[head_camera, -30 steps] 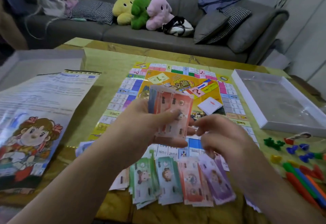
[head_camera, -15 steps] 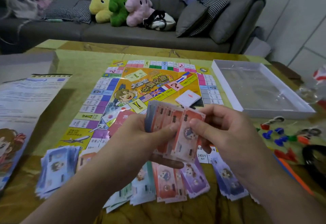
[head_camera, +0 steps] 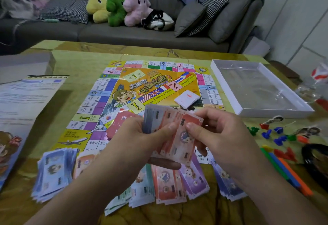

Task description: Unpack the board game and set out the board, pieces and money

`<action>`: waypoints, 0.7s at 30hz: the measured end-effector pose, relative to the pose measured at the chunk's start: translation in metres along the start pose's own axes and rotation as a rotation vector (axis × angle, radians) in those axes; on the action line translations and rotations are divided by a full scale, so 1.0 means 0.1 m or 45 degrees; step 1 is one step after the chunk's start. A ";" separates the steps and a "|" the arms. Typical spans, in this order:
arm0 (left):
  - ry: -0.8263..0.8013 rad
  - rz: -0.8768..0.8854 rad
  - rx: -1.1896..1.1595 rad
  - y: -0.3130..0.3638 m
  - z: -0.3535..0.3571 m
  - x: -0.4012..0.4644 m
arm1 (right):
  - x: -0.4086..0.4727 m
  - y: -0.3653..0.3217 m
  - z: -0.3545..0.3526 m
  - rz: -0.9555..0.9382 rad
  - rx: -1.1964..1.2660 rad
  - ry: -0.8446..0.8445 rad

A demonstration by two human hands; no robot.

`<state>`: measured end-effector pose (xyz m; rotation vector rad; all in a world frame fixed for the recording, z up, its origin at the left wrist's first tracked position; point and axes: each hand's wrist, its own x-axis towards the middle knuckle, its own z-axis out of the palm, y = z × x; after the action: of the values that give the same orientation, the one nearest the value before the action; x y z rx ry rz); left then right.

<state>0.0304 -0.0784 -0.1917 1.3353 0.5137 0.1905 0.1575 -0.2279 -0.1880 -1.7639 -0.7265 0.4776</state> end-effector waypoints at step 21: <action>0.048 -0.002 0.211 0.01 -0.07 0.01 | -0.01 0.04 0.07 0.028 -0.047 0.022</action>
<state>0.0281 -0.0717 -0.1917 1.4951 0.5716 0.1749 0.1533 -0.2239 -0.1937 -1.8101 -0.7085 0.4660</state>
